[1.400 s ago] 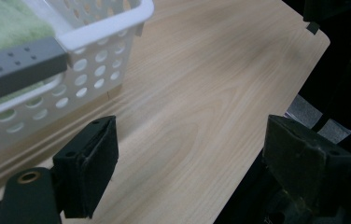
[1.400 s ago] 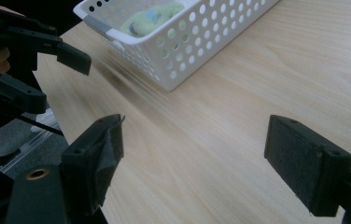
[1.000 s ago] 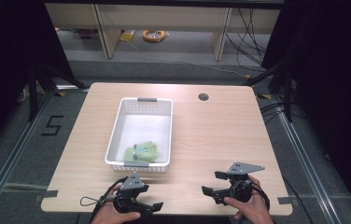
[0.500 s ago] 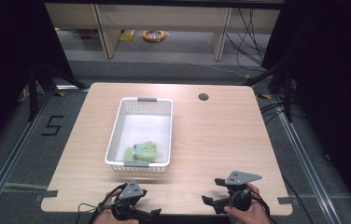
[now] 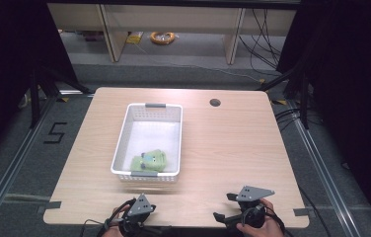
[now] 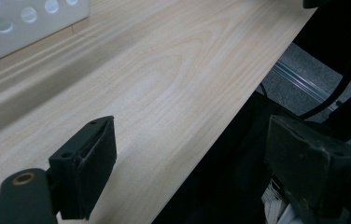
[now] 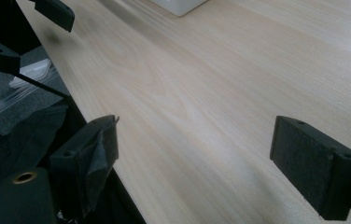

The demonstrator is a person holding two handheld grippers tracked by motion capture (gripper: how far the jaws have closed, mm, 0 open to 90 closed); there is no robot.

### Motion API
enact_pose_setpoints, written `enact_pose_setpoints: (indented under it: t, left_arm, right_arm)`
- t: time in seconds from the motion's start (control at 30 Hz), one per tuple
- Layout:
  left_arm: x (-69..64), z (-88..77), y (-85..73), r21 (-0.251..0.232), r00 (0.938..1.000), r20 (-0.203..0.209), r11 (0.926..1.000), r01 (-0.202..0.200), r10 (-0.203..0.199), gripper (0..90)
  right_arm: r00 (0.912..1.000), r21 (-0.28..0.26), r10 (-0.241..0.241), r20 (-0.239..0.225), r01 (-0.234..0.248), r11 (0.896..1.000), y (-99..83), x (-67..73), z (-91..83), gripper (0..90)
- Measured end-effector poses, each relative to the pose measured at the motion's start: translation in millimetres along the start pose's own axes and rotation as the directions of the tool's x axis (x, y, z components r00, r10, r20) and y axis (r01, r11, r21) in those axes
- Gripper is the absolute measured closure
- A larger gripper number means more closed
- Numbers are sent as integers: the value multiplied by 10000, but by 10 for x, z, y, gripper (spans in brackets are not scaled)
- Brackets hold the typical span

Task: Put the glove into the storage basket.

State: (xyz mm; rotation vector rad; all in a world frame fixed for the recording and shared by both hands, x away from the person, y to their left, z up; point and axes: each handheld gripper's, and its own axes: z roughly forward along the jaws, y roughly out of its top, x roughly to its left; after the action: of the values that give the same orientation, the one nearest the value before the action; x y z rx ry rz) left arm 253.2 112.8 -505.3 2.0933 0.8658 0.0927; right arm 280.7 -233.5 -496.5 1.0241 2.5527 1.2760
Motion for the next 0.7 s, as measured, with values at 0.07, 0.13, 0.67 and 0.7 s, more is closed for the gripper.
enact_pose_setpoints:
  t: [0.07, 0.13, 0.67, 0.7]
  left_arm:
    - [24, -9, 0, 208, 9997, -84, 9996, -207, 209, 164]
    - [36, -3, -4, 263, 9995, -155, 9993, -259, 263, 164]
    - [42, 19, -9, 89, 9999, -122, 10000, 11, -10, 164]
    - [33, 28, -12, 5, 9995, -111, 9996, 298, -298, 164]
  right_arm:
    - [9999, -13, -90, -59, 90, 10000, -9, 3, 18, 161]
    - [9998, 138, 108, -168, -105, 9998, -12, 26, 23, 161]
    - [9996, 81, -230, 163, 229, 9997, -11, -11, 23, 161]
    - [9993, 106, -298, 245, 295, 9995, -12, -19, 21, 162]
